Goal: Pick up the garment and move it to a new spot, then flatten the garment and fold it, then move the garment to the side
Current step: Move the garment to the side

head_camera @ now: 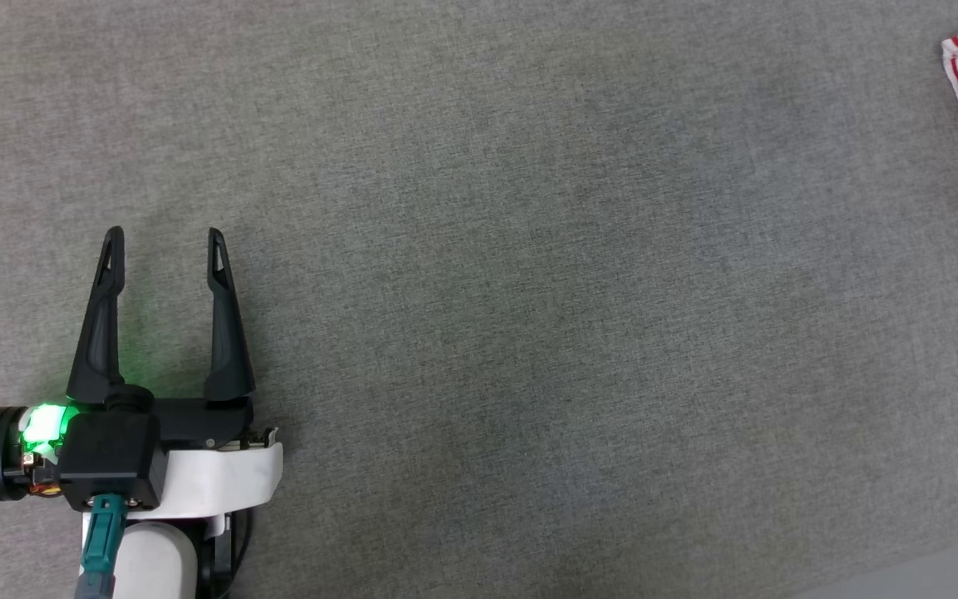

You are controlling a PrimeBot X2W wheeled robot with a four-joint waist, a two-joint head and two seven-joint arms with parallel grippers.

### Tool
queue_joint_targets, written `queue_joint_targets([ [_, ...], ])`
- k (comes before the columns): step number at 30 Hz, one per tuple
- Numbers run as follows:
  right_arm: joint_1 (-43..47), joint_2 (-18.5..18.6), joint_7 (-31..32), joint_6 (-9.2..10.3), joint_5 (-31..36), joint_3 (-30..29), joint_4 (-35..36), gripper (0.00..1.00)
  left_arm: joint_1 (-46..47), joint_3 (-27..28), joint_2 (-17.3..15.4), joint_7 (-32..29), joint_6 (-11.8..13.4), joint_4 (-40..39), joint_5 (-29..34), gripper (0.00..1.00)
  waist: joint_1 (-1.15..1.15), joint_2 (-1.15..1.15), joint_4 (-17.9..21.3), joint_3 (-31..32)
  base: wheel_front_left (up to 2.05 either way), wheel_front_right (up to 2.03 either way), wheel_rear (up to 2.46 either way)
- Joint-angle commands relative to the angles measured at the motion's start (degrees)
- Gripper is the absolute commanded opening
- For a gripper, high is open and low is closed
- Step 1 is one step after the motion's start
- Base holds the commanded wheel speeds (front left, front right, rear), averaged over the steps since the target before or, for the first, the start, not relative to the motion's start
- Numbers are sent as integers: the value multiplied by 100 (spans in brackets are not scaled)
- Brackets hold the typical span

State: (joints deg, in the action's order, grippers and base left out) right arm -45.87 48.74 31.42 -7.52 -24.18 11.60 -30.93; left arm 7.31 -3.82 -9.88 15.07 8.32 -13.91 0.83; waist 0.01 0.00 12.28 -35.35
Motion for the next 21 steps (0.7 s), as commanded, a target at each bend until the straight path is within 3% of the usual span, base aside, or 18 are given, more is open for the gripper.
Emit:
queue_joint_targets([
  [1,-97,-73,-43,7,128,-55,-127,0,41,-21,-19,12,23,-19,-14,100,-1,0,-26,-7,0,0,0],
  [2,-132,-128,-60,7,144,-119,-229,0,59,-29,-20,12,31,-5,-21,100,-1,0,-44,11,0,0,0],
  [3,-156,-191,-99,7,183,-182,-319,18,72,-37,-12,12,37,10,-31,100,-1,0,-64,45,0,0,0],
  [4,-175,-225,-151,7,260,-244,-401,43,72,-42,-2,12,62,21,-44,100,-1,0,-79,89,0,0,0],
  [5,-177,-265,-175,7,332,-281,-487,100,52,-43,12,12,78,37,-50,100,-1,0,-89,150,0,0,0],
  [12,-302,-403,-999,7,1020,-593,-557,100,-169,-81,146,12,181,192,-119,100,-1,0,-229,770,0,0,0],
  [21,-101,-1212,-3032,6,1470,-961,-134,100,-716,-25,394,12,308,395,-223,100,-1,0,-559,1727,0,0,0],
])
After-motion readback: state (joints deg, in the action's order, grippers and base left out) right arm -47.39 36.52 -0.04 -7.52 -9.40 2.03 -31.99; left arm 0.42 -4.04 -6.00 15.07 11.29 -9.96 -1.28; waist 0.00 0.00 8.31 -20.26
